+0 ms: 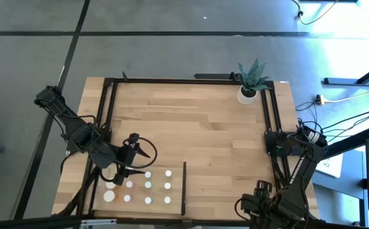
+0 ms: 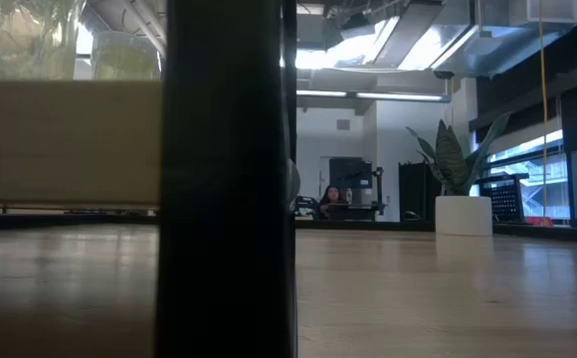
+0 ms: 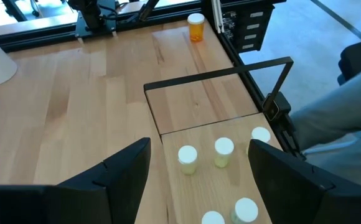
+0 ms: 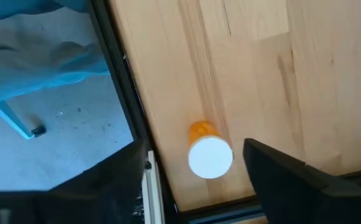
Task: Pick and place medicine bottles onto shelf by color
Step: Put the orange pill bottle on the shelf aligned with the other orange pill bottle
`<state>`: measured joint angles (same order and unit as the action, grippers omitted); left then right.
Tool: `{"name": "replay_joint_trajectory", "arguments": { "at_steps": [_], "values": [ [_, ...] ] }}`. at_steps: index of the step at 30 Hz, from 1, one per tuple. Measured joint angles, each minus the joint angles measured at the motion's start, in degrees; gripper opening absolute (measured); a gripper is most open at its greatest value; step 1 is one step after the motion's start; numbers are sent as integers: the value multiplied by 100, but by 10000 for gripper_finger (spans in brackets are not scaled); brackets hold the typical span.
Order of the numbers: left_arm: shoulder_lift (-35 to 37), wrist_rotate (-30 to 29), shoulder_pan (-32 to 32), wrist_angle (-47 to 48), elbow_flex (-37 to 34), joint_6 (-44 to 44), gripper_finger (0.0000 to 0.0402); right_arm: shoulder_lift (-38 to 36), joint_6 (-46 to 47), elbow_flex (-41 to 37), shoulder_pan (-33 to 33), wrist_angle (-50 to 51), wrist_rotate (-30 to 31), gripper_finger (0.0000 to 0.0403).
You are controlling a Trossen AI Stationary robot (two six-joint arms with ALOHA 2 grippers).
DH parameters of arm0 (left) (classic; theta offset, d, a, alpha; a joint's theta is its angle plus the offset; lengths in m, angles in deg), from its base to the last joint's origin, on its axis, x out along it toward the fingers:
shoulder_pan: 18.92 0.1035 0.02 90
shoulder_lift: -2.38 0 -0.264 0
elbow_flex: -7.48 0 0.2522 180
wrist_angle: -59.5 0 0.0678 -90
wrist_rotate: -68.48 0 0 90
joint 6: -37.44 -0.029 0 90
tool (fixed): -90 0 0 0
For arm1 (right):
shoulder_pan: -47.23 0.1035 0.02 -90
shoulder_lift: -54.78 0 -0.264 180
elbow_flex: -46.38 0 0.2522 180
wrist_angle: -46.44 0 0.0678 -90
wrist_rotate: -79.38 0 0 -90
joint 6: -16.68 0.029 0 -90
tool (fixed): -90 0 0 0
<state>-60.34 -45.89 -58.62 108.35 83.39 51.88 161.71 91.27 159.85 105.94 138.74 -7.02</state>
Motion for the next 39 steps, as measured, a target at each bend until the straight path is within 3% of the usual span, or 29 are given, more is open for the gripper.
{"name": "replay_joint_trajectory", "arguments": {
  "at_steps": [5, 8, 16, 39],
  "values": [
    [0, 1, -1, 2, 0, 0, 263, 27, 21, -81, 92, -52, -8, 335],
    [0, 2, 0, 0, 0, 0, 263, 28, 357, -198, 154, -48, -31, 352],
    [0, 0, 0, 0, 0, 0, 263, 31, 483, -697, 343, -869, -65, 355],
    [0, 0, 0, 0, 0, 0, 263, 33, 292, -1898, 550, -1202, -483, 355]
  ]
}}
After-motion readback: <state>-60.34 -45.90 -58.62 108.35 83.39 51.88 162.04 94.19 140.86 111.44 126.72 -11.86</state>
